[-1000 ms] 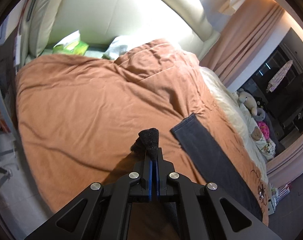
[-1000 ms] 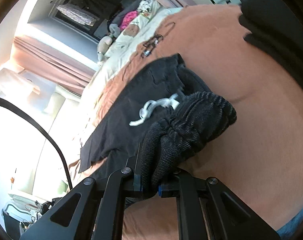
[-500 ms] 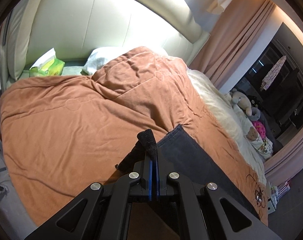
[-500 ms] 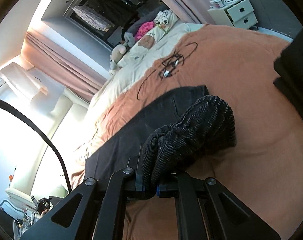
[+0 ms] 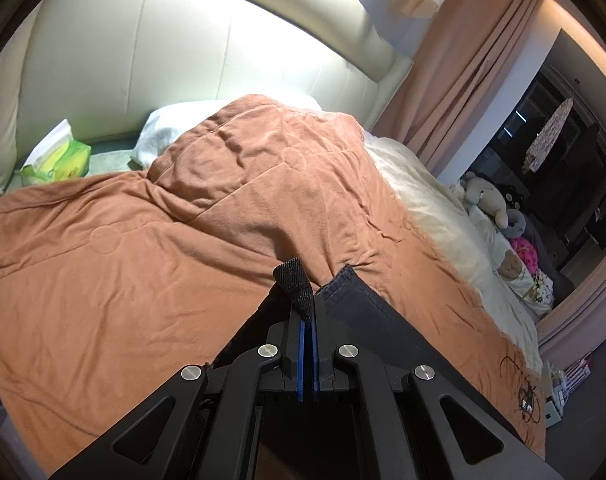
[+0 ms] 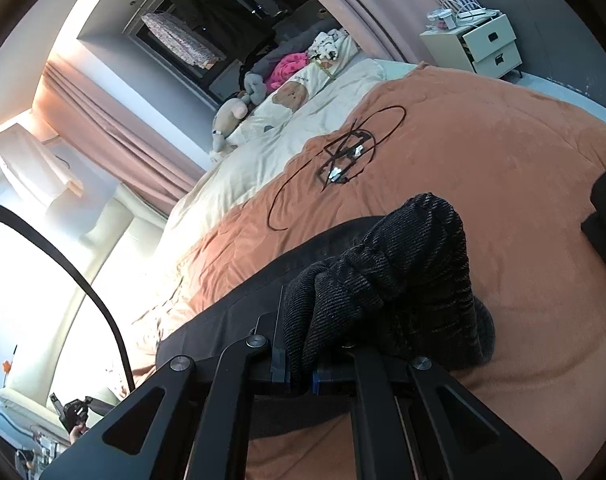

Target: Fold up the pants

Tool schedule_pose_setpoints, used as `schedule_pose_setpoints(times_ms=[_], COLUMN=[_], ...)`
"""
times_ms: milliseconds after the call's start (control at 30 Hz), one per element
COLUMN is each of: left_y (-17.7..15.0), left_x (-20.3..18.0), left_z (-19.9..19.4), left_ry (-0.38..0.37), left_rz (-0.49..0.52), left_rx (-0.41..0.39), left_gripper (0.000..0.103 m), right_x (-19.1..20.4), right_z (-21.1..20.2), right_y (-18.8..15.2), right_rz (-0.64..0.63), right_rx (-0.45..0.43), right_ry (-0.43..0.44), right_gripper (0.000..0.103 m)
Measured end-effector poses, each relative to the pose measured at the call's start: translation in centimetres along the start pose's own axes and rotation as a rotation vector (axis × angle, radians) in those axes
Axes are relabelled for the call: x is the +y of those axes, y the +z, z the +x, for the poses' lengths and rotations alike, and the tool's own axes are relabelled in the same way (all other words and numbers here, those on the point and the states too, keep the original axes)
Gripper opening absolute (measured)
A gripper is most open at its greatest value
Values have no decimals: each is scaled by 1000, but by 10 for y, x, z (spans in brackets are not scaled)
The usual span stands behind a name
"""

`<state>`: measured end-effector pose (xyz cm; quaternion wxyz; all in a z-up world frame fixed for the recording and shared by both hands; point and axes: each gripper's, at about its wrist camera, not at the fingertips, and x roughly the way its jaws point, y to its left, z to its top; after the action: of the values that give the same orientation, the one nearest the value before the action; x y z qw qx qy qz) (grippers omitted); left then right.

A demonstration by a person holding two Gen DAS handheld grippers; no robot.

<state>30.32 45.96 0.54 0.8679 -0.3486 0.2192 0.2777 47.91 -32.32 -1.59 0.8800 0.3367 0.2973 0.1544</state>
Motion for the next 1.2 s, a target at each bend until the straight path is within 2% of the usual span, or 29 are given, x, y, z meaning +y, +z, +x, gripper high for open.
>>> schedule_pose_setpoints(times_ms=[433,733,1033,1200], left_y=[16,14,9,4], left_x=[-54,-92,-105,-113], left_z=[98,187,269,304], left_ry=[41,79,162,181], left_rz=[65,115,140,167], left_rx=[48,112,169,192], left_gripper=[2,2,2,2], right_x=[20,20,19,13], right_z=[70,124,176,197], right_y=[42,55,66,70], right_rz=[-7,-19,-37,-31], right_rx=[-8,15,49,62], right_ry=[-85,-153,-200,-226], right_gripper=[3,3,2,2])
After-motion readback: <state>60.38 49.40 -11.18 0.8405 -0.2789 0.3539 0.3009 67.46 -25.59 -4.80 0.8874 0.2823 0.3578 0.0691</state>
